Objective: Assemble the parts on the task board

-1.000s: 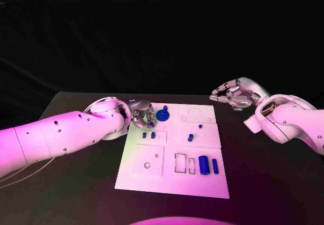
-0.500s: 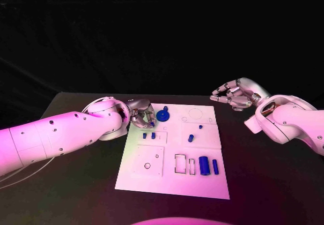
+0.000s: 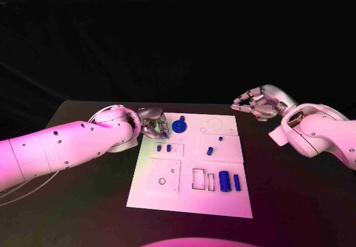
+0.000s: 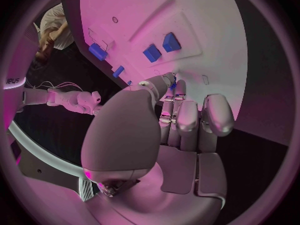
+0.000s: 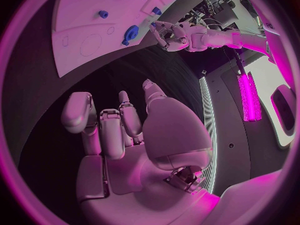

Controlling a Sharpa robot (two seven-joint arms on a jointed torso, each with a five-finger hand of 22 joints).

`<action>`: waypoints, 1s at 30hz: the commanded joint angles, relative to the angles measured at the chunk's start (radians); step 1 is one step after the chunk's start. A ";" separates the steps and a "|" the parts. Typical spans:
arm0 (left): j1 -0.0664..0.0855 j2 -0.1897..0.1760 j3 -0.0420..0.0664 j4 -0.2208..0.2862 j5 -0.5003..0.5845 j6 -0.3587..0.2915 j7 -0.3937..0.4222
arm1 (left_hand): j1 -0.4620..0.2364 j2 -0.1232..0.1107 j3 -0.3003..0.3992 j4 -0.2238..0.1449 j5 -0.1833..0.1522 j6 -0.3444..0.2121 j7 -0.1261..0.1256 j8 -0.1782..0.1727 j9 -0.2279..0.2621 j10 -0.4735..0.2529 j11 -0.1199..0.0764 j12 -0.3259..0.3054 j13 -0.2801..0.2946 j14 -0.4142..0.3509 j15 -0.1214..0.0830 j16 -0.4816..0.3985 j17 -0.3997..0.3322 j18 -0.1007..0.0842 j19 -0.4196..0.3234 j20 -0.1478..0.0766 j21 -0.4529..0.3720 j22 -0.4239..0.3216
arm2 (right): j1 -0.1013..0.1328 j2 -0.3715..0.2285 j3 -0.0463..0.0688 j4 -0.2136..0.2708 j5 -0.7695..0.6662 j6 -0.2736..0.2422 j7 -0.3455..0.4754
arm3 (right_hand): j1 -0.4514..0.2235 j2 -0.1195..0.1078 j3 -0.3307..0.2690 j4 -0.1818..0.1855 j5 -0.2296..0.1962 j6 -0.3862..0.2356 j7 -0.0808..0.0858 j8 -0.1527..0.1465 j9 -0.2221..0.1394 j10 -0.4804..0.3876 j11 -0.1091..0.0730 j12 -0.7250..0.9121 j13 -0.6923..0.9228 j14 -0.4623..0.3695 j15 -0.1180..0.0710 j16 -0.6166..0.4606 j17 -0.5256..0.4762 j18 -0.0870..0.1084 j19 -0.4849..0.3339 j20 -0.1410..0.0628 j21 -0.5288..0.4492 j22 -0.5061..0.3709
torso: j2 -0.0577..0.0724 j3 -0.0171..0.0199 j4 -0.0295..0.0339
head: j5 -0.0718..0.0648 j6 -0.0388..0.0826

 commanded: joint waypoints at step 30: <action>0.000 0.036 0.000 -0.031 -0.035 0.045 -0.017 | -0.010 0.003 -0.005 -0.003 -0.003 0.012 0.000 -0.006 0.002 0.009 0.003 -0.007 0.003 0.000 -0.002 0.002 -0.007 -0.007 -0.001 -0.005 0.000 0.002 | 0.000 0.002 0.000 0.002 -0.004 0.001 0.006 | 0.001 0.007 -0.004 0.005 0.003 -0.003 -0.004 0.006 0.002 0.002 -0.002 -0.001 0.001 0.053 -0.007 -0.005 0.070 0.019 -0.004 -0.002 -0.005 0.001 | -0.001 0.0000 0.0000 | -0.003 -0.004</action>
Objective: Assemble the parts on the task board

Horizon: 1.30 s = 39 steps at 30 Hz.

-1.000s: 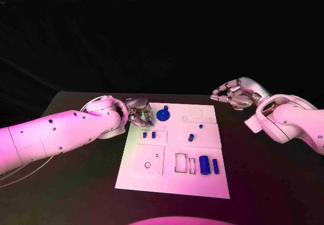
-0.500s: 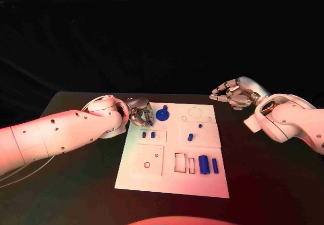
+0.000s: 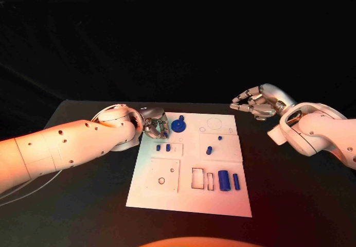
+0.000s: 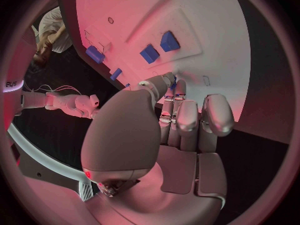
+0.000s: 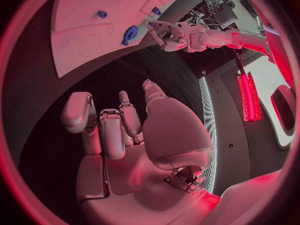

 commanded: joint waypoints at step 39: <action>0.000 0.014 0.000 -0.008 -0.005 0.045 -0.007 | -0.016 0.002 -0.014 -0.005 -0.003 0.009 -0.003 -0.011 0.003 0.016 -0.005 -0.007 0.007 -0.001 -0.005 0.003 -0.002 -0.007 0.000 -0.007 0.002 0.004 | 0.000 -0.001 0.000 0.003 -0.004 0.000 0.005 | 0.002 0.007 -0.006 0.006 0.004 -0.004 -0.004 0.008 0.001 0.001 -0.002 -0.001 0.000 0.053 -0.007 -0.006 0.068 0.020 -0.004 -0.002 -0.007 0.000 | 0.000 0.0006 0.0001 | -0.003 -0.007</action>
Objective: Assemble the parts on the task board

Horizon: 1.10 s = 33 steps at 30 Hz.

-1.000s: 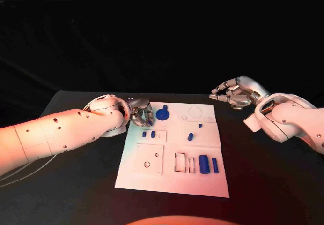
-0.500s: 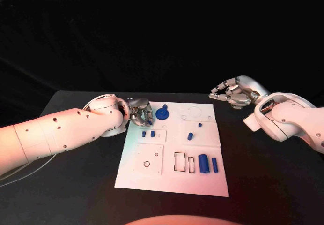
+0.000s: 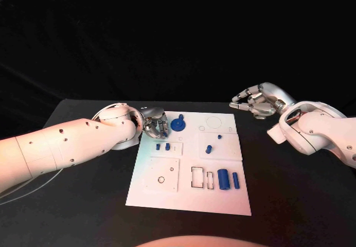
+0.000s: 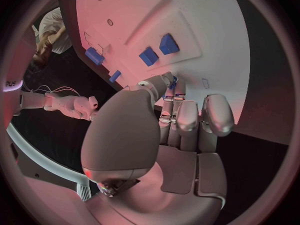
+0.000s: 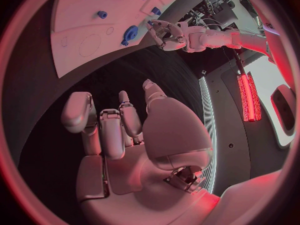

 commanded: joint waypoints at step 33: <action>-0.001 0.009 -0.001 0.000 -0.010 0.041 -0.006 | -0.011 0.003 -0.040 -0.019 -0.003 -0.016 -0.007 -0.043 -0.007 0.015 -0.015 0.029 0.052 -0.009 -0.016 -0.004 -0.021 -0.008 0.000 -0.018 0.001 0.004 | 0.000 0.002 0.000 -0.007 -0.004 0.003 0.002 | 0.003 0.007 -0.003 0.002 0.004 -0.005 -0.004 0.004 0.001 -0.001 -0.002 -0.003 -0.003 0.052 -0.007 -0.008 0.066 0.020 -0.005 -0.002 -0.006 -0.001 | 0.000 0.0006 -0.0005 | -0.001 -0.006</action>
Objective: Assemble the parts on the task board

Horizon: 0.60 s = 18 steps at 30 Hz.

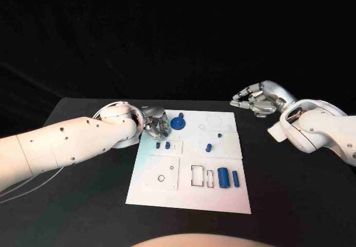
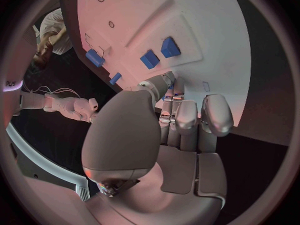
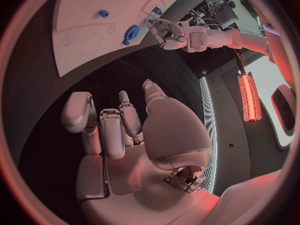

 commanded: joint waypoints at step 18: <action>-0.001 0.005 -0.001 -0.002 -0.003 0.017 0.000 | -0.014 0.004 -0.011 0.001 -0.002 -0.025 0.005 -0.024 -0.009 -0.025 0.006 0.013 0.016 -0.001 -0.003 -0.006 -0.009 -0.009 0.002 -0.003 0.004 0.004 | 0.000 0.002 0.000 -0.002 -0.004 0.002 0.004 | 0.003 0.007 -0.003 0.002 0.004 -0.005 -0.004 0.005 0.001 -0.001 -0.002 -0.003 -0.001 0.052 -0.007 -0.003 0.066 0.020 -0.005 -0.002 -0.006 -0.001 | -0.001 0.0001 -0.0003 | -0.002 -0.001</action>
